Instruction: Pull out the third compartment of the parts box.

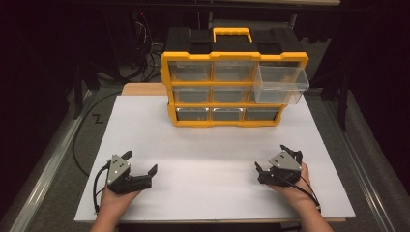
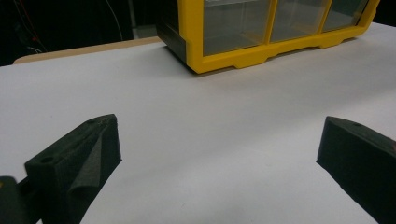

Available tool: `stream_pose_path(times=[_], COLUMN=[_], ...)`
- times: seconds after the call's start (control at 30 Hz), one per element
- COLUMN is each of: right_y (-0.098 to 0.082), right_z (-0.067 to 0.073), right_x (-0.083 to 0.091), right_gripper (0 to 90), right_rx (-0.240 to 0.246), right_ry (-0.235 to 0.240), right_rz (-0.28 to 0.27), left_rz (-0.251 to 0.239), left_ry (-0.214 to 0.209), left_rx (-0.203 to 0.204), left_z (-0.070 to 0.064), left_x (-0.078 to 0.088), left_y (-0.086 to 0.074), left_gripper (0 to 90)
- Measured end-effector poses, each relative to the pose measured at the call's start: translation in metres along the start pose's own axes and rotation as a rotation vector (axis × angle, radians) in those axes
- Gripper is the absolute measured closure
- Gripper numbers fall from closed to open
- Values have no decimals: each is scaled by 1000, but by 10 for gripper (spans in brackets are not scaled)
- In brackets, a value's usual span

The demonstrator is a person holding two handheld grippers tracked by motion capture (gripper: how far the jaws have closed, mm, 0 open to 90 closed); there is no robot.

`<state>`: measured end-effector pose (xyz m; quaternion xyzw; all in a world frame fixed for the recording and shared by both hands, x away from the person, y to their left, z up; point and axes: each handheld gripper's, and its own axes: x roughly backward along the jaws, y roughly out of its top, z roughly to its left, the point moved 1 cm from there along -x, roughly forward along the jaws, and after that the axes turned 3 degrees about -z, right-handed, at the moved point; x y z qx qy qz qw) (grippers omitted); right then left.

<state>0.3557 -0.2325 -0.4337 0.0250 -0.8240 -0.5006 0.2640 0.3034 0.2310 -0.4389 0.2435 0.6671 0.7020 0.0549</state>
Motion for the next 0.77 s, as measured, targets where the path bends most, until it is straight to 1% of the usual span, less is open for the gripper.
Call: stream_pose_path(times=[0.13,0.17,0.2,0.23,0.27,0.37,0.4,0.43,0.47,0.53,0.6,0.77], right_y=[1,1,1,1,1,-1,-2,-4,-5,-6,-6,-5], right_z=[-2,-2,-4,-4,-5,-8,-9,-10,-10,-10,-9,-8], right_x=[6,6,10,10,14,20,21,21,21,20,19,19], right_gripper=[10,10,10,10,10,11,11,11,12,12,12,12], right_rx=[-127,-127,-193,-193,-260,-369,-412,-442,-460,-447,-439,-435], right_ry=[31,31,51,51,67,106,127,141,146,141,142,140], right_rz=[-65,-65,-101,-101,-127,-183,-196,-203,-201,-187,-187,-185], left_rz=[1,1,2,2,4,0,2,3,2,6,9,15], left_ry=[-1,-1,-3,-3,-3,-2,-2,-1,0,-1,-3,-5], left_rx=[5,5,8,8,10,17,14,13,13,9,9,4], left_z=[1,1,1,1,1,2,2,2,1,0,-1,-2], left_x=[0,0,0,0,0,0,0,1,1,1,1,1], left_y=[0,0,0,0,0,0,0,0,0,0,0,-1], left_gripper=[6,6,6,6,6,6,6,6,6,6,6,6])
